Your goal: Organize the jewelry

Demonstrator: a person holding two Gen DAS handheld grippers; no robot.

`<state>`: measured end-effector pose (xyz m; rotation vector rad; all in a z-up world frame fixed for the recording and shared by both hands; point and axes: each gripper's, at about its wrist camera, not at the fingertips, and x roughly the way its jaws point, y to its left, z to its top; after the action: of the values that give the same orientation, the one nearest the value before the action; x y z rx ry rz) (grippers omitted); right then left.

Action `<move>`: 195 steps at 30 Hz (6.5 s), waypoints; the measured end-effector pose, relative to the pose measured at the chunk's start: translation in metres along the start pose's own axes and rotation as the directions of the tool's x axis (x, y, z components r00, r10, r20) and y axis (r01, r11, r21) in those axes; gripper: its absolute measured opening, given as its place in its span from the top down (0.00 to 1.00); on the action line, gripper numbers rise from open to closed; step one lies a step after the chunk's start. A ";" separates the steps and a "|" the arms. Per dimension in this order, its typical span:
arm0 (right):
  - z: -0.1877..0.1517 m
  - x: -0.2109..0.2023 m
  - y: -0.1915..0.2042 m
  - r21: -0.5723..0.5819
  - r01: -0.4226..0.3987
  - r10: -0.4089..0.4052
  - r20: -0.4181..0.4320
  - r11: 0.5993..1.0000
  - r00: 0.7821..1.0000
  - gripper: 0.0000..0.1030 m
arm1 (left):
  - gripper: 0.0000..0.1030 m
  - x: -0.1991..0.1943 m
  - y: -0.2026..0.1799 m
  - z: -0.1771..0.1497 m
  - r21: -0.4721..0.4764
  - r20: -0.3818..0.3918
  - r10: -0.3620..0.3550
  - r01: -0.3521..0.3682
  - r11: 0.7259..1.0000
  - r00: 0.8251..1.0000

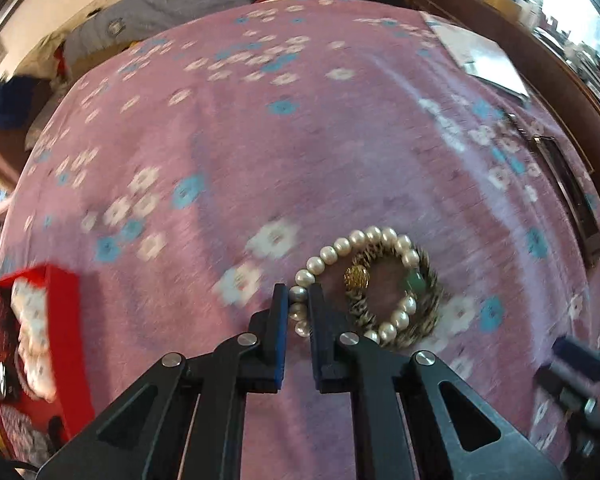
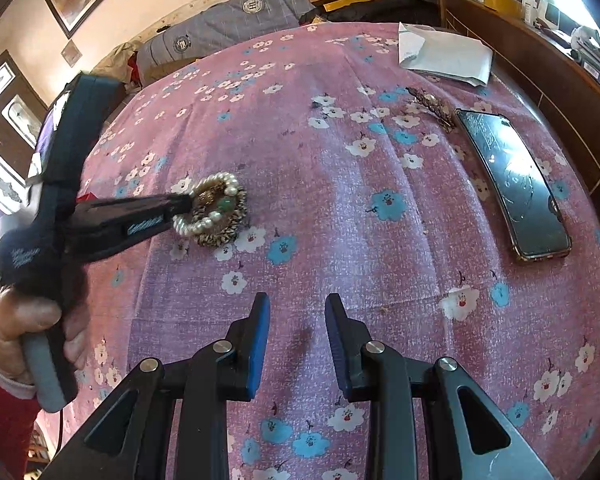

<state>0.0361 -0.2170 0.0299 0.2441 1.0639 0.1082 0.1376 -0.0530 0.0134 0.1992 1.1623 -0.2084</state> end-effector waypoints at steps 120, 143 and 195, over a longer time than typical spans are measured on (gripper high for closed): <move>-0.030 -0.065 0.292 -0.360 -0.184 0.237 0.108 0.915 0.965 0.94 | 0.91 -0.228 0.262 -0.174 -0.306 0.261 0.037 0.047 0.951 0.965; 0.000 0.010 0.314 -0.305 -0.229 0.241 0.001 0.924 0.971 0.94 | 0.91 -0.119 0.306 -0.117 -0.372 0.157 -0.170 0.217 0.902 0.973; -0.003 0.039 0.314 -0.340 -0.131 0.134 -0.014 0.931 0.991 0.60 | 0.30 -0.195 0.302 -0.157 -0.436 0.239 0.374 -0.245 0.866 0.896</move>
<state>0.0620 0.0951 0.0736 0.0020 1.0009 0.4091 0.0039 0.2903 0.1472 -0.0080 0.8117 0.2808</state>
